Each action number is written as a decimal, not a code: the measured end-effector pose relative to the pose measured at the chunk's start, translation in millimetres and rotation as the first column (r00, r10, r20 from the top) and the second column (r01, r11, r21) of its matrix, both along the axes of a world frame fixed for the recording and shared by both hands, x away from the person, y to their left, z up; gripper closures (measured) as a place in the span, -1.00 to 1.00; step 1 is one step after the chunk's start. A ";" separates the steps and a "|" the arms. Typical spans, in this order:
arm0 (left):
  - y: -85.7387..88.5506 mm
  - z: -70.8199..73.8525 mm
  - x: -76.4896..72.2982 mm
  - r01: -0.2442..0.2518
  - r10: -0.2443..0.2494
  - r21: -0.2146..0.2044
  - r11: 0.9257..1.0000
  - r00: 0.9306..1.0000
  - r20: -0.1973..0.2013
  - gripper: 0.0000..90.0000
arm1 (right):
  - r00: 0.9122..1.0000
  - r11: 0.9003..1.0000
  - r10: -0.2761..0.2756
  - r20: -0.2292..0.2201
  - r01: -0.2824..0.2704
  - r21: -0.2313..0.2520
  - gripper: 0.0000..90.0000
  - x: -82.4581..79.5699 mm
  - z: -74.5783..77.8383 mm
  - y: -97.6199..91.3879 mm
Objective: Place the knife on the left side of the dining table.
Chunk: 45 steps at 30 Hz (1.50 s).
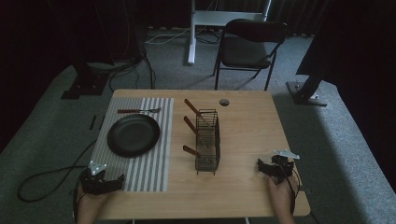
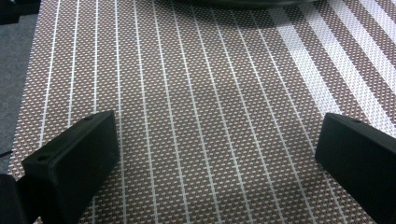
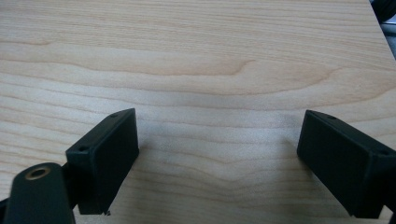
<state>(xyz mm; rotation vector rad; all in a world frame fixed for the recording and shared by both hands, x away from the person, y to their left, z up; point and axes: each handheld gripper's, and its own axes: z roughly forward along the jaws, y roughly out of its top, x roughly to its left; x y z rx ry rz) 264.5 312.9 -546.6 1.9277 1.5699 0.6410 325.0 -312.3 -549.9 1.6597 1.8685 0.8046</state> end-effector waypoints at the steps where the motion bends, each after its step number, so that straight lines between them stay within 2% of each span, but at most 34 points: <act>1: 0.0 0.0 0.0 0.000 0.000 0.000 1.000 1.000 0.000 -1.00 | 1.000 1.000 0.000 0.000 0.000 0.000 -0.74 0.0 0.0 0.0; 16: -0.1 0.0 0.0 0.001 -0.001 0.000 1.000 1.000 0.001 -0.99 | 1.000 1.000 -0.003 0.000 0.003 -0.001 -0.74 0.3 -0.1 -0.1; 21: -1.1 1.0 -1.1 -0.001 0.001 0.001 1.000 1.000 0.001 -0.94 | 1.000 1.000 -0.003 0.000 0.003 -0.001 -0.74 0.3 0.0 -0.1; 23: -0.6 1.4 -1.2 0.001 -0.001 -0.003 1.000 1.000 0.000 -0.94 | 1.000 1.000 -0.003 0.000 0.003 0.000 -0.74 0.3 -0.1 -0.1; 24: 1.1 2.0 -2.1 -0.007 0.007 -0.028 1.000 1.000 0.002 -0.94 | 1.000 1.000 -0.003 0.000 0.003 -0.001 -0.74 0.3 -0.1 -0.1; 26: 1.5 2.6 -2.7 -0.007 0.007 -0.044 0.999 1.000 0.000 -0.94 | 1.000 1.000 -0.003 0.000 0.003 -0.001 -0.74 0.3 0.0 -0.1; 28: -0.5 4.4 -4.1 0.001 -0.001 -0.038 0.999 1.000 0.007 -0.94 | 1.000 1.000 -0.003 0.000 0.003 -0.001 -0.74 0.3 -0.1 -0.1; 31: -7.7 10.9 -6.1 0.032 -0.032 -0.037 0.999 0.999 0.015 -0.91 | 1.000 1.000 -0.003 0.000 0.003 -0.001 -0.74 0.3 -0.1 -0.1; 34: -9.6 13.0 -6.8 0.040 -0.039 -0.044 0.998 0.999 0.020 -0.91 | 1.000 1.000 -0.003 0.000 0.003 -0.001 -0.74 0.3 -0.1 -0.1; 35: -16.1 19.6 -8.3 0.069 -0.067 -0.062 0.996 0.997 0.034 -0.91 | 1.000 1.000 -0.003 0.000 0.003 0.000 -0.74 0.3 -0.1 -0.1; 36: -16.1 19.6 -8.3 0.069 -0.067 -0.062 0.996 0.997 0.034 -0.91 | 1.000 1.000 -0.003 0.000 0.003 0.000 -0.74 0.3 -0.1 -0.1; 37: -20.6 24.3 -9.4 0.096 -0.094 -0.061 0.994 0.995 0.038 -0.91 | 1.000 1.000 -0.003 0.000 0.003 -0.001 -0.74 0.3 -0.1 -0.1; 40: -22.9 26.5 -10.0 0.108 -0.106 -0.062 0.992 0.993 0.045 -0.91 | 1.000 1.000 -0.003 0.000 0.003 -0.001 -0.74 0.3 -0.1 -0.1; 41: -28.4 32.1 -10.6 0.128 -0.124 -0.069 0.989 0.991 0.060 -0.91 | 1.000 1.000 -0.003 0.000 0.003 -0.001 -0.74 0.3 -0.1 -0.1; 45: -36.7 39.6 -10.1 0.182 -0.174 -0.095 0.979 0.981 0.092 -0.91 | 1.000 1.000 -0.003 0.000 0.003 -0.001 -0.74 0.3 -0.1 -0.1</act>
